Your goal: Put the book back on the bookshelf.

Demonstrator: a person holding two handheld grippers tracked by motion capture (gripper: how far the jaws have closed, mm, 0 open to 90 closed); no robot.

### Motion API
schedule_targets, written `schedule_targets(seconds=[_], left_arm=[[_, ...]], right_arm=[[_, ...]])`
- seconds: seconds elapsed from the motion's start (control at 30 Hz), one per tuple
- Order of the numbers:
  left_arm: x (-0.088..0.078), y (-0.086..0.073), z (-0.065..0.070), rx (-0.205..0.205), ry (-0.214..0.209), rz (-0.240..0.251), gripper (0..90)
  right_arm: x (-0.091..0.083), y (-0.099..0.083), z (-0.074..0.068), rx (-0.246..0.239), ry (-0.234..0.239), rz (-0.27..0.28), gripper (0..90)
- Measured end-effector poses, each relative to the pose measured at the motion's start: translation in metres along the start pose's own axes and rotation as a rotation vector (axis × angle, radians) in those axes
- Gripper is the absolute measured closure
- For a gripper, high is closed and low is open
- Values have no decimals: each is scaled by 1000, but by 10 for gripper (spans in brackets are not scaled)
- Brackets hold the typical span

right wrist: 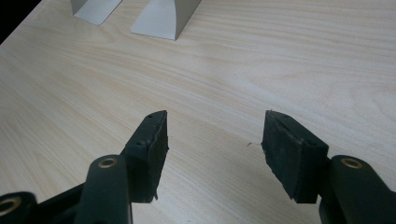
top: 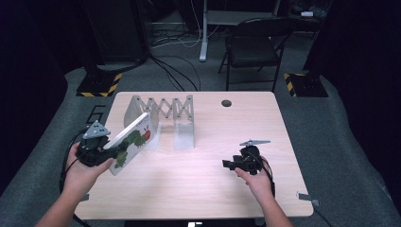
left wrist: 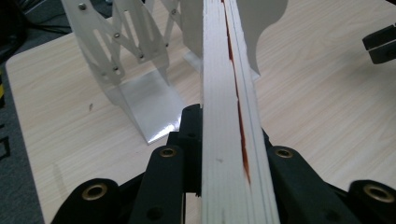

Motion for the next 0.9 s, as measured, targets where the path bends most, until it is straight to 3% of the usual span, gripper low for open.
schedule_targets(seconds=[0.3,0.4,0.7,0.83,0.87,0.9], left_arm=[[3,2,-16,-47,58,-5,759],[7,3,-21,-64,56,-19,759],[21,8,-21,-90,67,-25,759],[28,11,-21,-87,79,-34,759],[30,12,-20,-89,89,-18,759],[31,13,-21,-81,89,-36,759]], right_arm=[[1,0,0,-3,0,1,408],[1,0,1,-4,0,6,407],[0,0,1,11,2,4,407],[-1,0,2,15,2,14,407],[-2,0,2,15,2,16,407],[-2,0,2,16,2,18,407]])
Point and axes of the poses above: each handheld gripper's, and its own axes: x roughly forward along the jaws, y roughly out of its top, z roughly to its right, the point moved 1 cm from there along x, roughly forward along the jaws, and after that the axes turned 3 degrees about y, right-handed, at the moved point
